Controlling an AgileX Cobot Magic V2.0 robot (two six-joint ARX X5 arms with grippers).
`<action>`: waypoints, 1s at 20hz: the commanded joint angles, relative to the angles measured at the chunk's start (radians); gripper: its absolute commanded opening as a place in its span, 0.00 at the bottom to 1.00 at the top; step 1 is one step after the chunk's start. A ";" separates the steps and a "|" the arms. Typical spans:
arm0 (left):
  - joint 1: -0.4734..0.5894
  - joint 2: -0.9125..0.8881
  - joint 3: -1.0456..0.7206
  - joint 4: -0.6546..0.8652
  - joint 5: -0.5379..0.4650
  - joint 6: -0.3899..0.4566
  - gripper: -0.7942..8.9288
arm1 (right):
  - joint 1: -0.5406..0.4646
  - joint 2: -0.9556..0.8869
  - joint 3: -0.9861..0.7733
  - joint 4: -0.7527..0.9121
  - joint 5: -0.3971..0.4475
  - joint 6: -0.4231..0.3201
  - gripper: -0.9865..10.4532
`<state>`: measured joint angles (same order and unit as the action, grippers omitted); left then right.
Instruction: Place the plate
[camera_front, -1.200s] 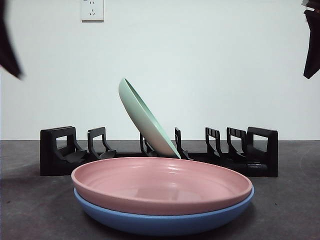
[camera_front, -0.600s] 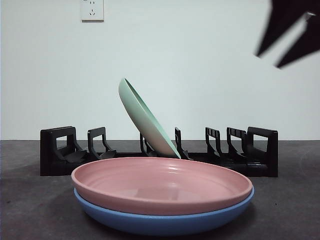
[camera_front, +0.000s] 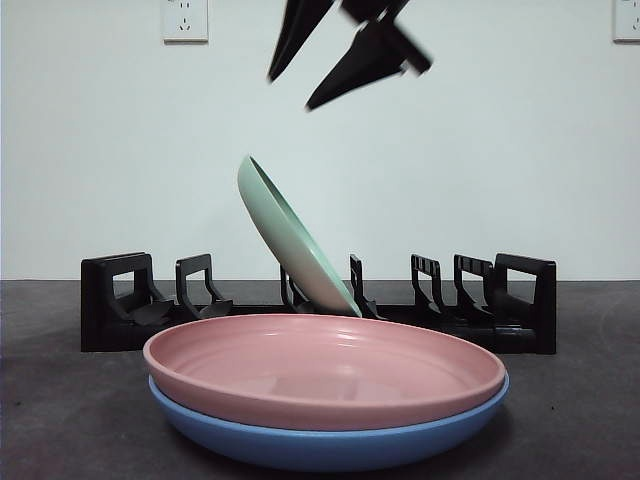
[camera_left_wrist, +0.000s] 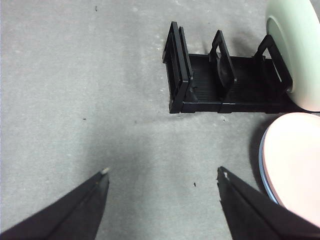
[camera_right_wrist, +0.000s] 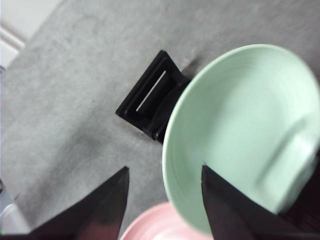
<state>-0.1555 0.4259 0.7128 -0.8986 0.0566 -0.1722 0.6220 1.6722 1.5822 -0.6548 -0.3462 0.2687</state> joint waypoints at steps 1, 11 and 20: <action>-0.001 0.002 0.008 0.006 0.000 -0.002 0.43 | 0.011 0.090 0.069 -0.004 -0.013 0.011 0.28; -0.001 0.002 0.008 0.005 0.000 -0.002 0.43 | 0.038 0.237 0.122 0.031 -0.047 0.016 0.28; -0.001 0.002 0.008 0.002 0.000 -0.002 0.43 | 0.056 0.254 0.122 0.024 -0.043 0.031 0.09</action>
<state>-0.1555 0.4259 0.7128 -0.9020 0.0566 -0.1722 0.6662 1.8992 1.6768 -0.6388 -0.3893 0.2928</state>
